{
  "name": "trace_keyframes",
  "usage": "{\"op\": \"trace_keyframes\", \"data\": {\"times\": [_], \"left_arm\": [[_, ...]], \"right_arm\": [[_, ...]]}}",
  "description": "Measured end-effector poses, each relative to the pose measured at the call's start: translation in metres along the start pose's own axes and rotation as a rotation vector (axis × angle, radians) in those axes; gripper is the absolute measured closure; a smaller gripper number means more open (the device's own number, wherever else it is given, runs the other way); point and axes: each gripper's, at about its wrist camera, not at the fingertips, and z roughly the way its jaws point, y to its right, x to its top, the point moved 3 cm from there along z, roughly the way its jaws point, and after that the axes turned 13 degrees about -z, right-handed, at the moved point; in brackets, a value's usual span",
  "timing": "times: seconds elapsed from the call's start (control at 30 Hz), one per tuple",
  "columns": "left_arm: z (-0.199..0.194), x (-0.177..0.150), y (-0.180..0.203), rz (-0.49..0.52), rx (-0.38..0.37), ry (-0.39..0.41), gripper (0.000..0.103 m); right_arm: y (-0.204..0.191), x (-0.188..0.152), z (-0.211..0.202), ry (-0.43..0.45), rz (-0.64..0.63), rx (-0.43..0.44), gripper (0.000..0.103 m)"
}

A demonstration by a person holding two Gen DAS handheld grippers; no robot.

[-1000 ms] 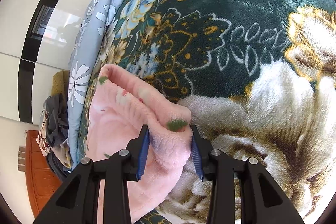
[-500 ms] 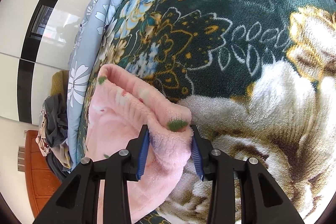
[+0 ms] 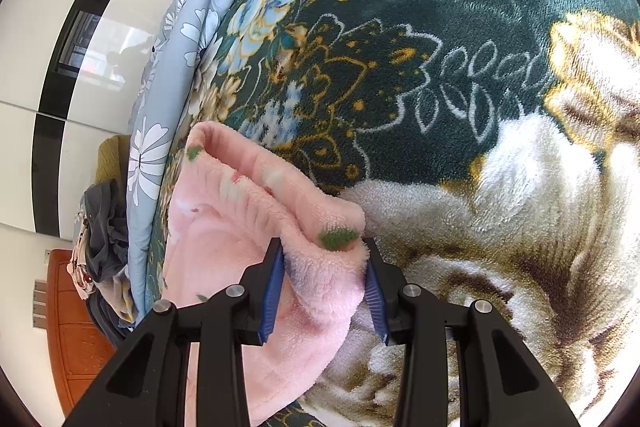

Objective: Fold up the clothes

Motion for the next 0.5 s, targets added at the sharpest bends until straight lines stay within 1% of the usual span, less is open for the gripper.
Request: {"op": "trace_keyframes", "data": {"times": [0.07, 0.1, 0.2, 0.23, 0.3, 0.37, 0.47, 0.5], "left_arm": [[-0.009, 0.001, 0.011, 0.033, 0.009, 0.037, 0.093], [-0.013, -0.002, 0.02, 0.075, 0.023, 0.057, 0.093], [-0.028, -0.015, 0.06, 0.276, 0.097, 0.141, 0.093], [-0.03, -0.018, 0.07, 0.316, 0.12, 0.161, 0.093], [-0.029, -0.017, 0.079, 0.334, 0.149, 0.16, 0.093], [-0.025, -0.015, 0.083, 0.325, 0.168, 0.14, 0.093], [-0.022, -0.015, 0.085, 0.325, 0.184, 0.139, 0.093], [-0.021, -0.015, 0.085, 0.323, 0.187, 0.137, 0.093]], "right_arm": [[0.0, 0.0, 0.0, -0.001, 0.001, 0.003, 0.063], [0.0, 0.0, -0.001, -0.001, 0.001, 0.005, 0.063], [0.002, -0.001, -0.001, 0.0, 0.002, 0.017, 0.063], [0.002, -0.001, -0.001, -0.001, 0.005, 0.023, 0.063], [0.004, -0.001, -0.001, -0.003, 0.01, 0.035, 0.063], [0.004, 0.0, -0.002, -0.006, 0.008, 0.045, 0.063], [0.001, 0.002, -0.011, -0.004, -0.011, 0.056, 0.063], [-0.001, 0.003, -0.018, 0.002, -0.025, 0.045, 0.063]]}}
